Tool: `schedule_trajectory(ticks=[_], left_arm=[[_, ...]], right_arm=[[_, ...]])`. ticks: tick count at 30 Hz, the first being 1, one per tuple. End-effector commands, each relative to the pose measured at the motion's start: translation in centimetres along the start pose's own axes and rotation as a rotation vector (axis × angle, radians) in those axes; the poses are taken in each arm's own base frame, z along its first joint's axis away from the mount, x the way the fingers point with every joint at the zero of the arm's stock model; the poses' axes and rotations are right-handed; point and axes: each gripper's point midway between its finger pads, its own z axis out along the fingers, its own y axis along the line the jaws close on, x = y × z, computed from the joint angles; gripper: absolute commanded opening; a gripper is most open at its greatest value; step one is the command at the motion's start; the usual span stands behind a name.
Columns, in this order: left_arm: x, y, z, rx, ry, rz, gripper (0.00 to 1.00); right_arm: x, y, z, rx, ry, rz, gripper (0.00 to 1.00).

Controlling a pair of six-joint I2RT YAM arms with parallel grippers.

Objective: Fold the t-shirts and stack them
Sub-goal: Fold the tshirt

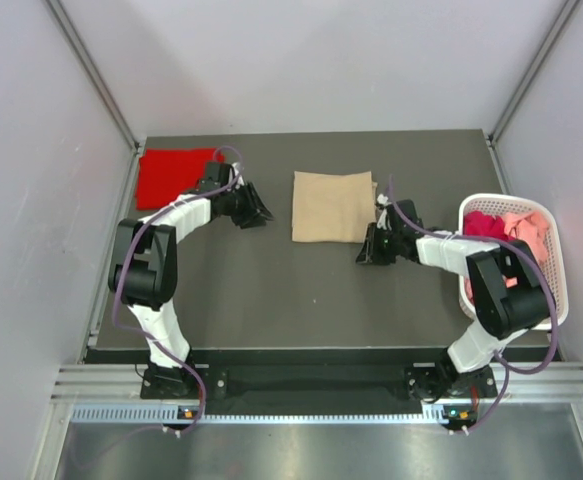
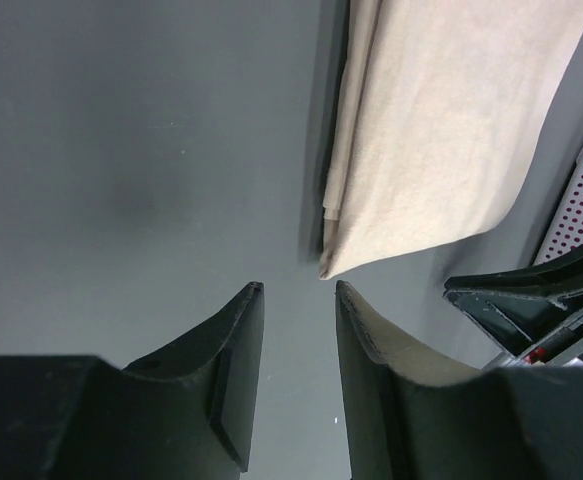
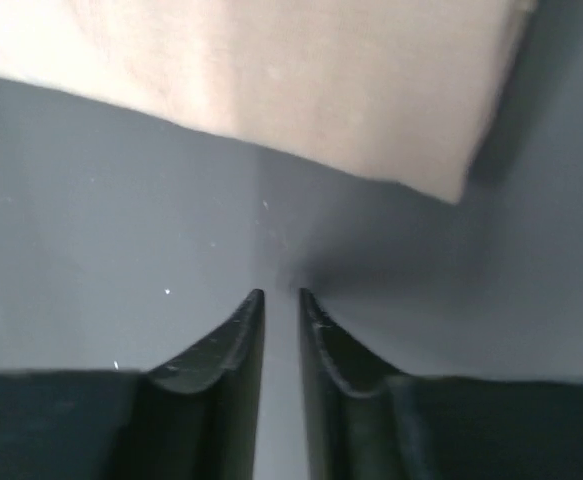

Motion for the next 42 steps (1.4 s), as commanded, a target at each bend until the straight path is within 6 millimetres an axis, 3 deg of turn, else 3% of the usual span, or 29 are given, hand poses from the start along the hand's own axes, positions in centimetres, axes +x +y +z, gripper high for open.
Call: schedule_trajectory(ticks=[1, 3, 4, 6, 8, 9, 10, 11, 12, 13, 14, 15, 16, 21, 26, 32, 37, 42], left_arm=[[-1.4, -1.4, -0.2, 0.064, -0.042, 0.05, 0.4], [-1.1, -1.7, 0.4, 0.101, -0.016, 0.051, 0.41], [-1.1, -1.7, 0.9, 0.113, -0.005, 0.049, 0.41], [-1.1, -2.6, 1.2, 0.173, 0.004, 0.054, 0.41], [-1.5, -2.9, 1.8, 0.2, 0.001, 0.06, 0.41], [-1.7, -2.9, 2.0, 0.204, 0.002, 0.06, 0.41], [-2.1, -3.0, 2.4, 0.21, -0.001, 0.066, 0.41], [-2.4, -3.2, 2.7, 0.217, -0.004, 0.074, 0.41], [-2.7, -3.3, 2.9, 0.224, -0.005, 0.077, 0.41], [-3.3, -3.5, 3.4, 0.237, -0.005, 0.084, 0.41], [-3.5, -3.6, 3.7, 0.243, -0.005, 0.083, 0.41], [-4.0, -4.0, 3.9, 0.255, -0.015, 0.082, 0.41], [-4.3, -4.0, 4.4, 0.26, -0.013, 0.078, 0.42], [-5.6, -3.9, 6.0, 0.261, -0.023, 0.066, 0.42], [-6.2, -3.5, 7.3, 0.263, -0.022, 0.063, 0.42], [-6.9, -3.6, 8.1, 0.279, -0.037, 0.081, 0.42], [-7.0, -3.6, 8.7, 0.289, -0.03, 0.08, 0.42], [-6.9, -3.6, 9.5, 0.286, -0.025, 0.078, 0.41]], right_arm=[[-4.0, 1.3, -2.4, -0.003, -0.101, -0.028, 0.24], [-6.0, 0.3, -2.8, 0.023, -0.124, -0.027, 0.28], [-8.6, 0.8, -3.4, 0.012, -0.17, -0.038, 0.31], [-11.7, -0.3, -3.6, 0.01, -0.216, -0.044, 0.32], [-15.7, 0.0, -4.5, -0.025, -0.292, -0.067, 0.31], [-16.5, -0.5, -3.7, -0.031, -0.294, -0.069, 0.31], [-19.1, 0.3, -4.1, -0.06, -0.345, -0.098, 0.32], [-19.9, 0.7, -3.8, -0.095, -0.339, -0.12, 0.31], [-20.2, -0.4, -2.1, -0.084, -0.311, -0.13, 0.32], [-22.2, 0.1, -2.3, -0.091, -0.337, -0.155, 0.32], [-22.9, 0.0, -1.8, -0.095, -0.339, -0.167, 0.31], [-22.8, -1.0, -0.1, -0.085, -0.311, -0.162, 0.31], [-24.3, -0.7, -0.1, -0.091, -0.337, -0.173, 0.31], [-26.5, -1.8, 2.7, -0.098, -0.351, -0.168, 0.32], [-26.9, -2.8, 4.9, -0.101, -0.335, -0.162, 0.35], [-27.4, -3.4, 5.2, -0.074, -0.339, -0.172, 0.37], [-28.3, -3.7, 3.9, -0.048, -0.39, -0.168, 0.38], [-29.2, -4.0, 3.9, -0.058, -0.411, -0.15, 0.47]])
